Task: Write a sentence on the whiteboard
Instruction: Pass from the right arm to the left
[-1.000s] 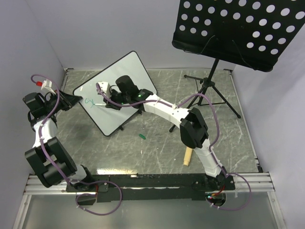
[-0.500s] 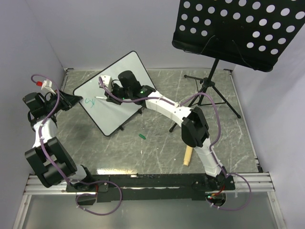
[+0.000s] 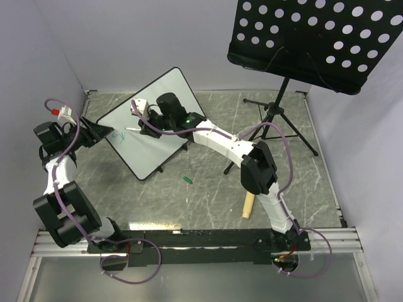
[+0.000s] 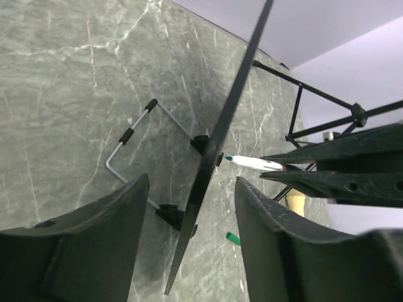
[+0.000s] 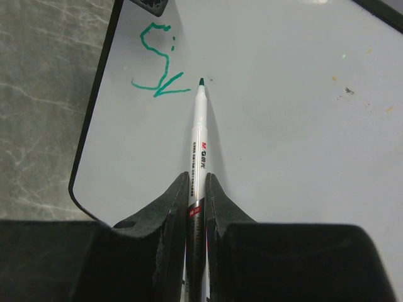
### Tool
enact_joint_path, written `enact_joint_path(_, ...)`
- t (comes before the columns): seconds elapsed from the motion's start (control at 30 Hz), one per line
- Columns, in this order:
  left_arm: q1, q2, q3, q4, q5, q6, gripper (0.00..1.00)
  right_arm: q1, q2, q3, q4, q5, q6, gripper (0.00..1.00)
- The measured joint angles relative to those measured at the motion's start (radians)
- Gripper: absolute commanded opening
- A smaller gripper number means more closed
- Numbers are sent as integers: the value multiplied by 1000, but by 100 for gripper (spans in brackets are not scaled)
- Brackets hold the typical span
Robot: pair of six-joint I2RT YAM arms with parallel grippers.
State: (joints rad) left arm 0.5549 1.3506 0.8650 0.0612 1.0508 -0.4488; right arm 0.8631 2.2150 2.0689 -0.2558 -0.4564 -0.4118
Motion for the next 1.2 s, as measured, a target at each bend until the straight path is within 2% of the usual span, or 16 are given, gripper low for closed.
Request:
enact_joint_path(0.03, 0, -2, 1, -6, -5, -1, 71, 0, -5, 0, -3, -2, 2, 0)
enact_joint_path(0.07, 0, -4, 3, -13, -11, -1, 78, 0, -9, 0, -5, -4, 3, 0)
enact_joint_path(0.23, 5, -35, 34, -51, -43, -6, 81, 0, -51, -5, -11, -9, 5, 0)
enact_joint_path(0.3, 16, -57, 51, -64, -55, -8, 97, 0, -74, -14, -16, -14, 7, 0)
enact_joint_path(0.5, 83, -118, 86, -122, -97, -17, 97, 0, -118, -23, -49, -43, 18, 0)
enact_joint_path(0.7, 119, -174, 134, -198, -158, -32, 97, -2, -194, -52, -150, -99, 22, 0)
enact_joint_path(0.83, 121, -203, 173, -205, -169, -119, 97, -12, -277, -78, -227, -155, 25, 0)
enact_joint_path(0.97, 117, -217, 173, -109, -83, -253, 97, -41, -398, -140, -312, -223, 24, 0)
enact_joint_path(1.03, 89, -228, 177, -106, -71, -276, 98, -61, -478, -202, -350, -252, 20, 0)
enact_joint_path(1.17, -83, -273, 244, -192, -72, -261, 99, -109, -632, -351, -411, -310, -3, 0)
enact_joint_path(1.2, -118, -293, 255, -211, -73, -247, 97, -121, -667, -385, -439, -325, -13, 0)
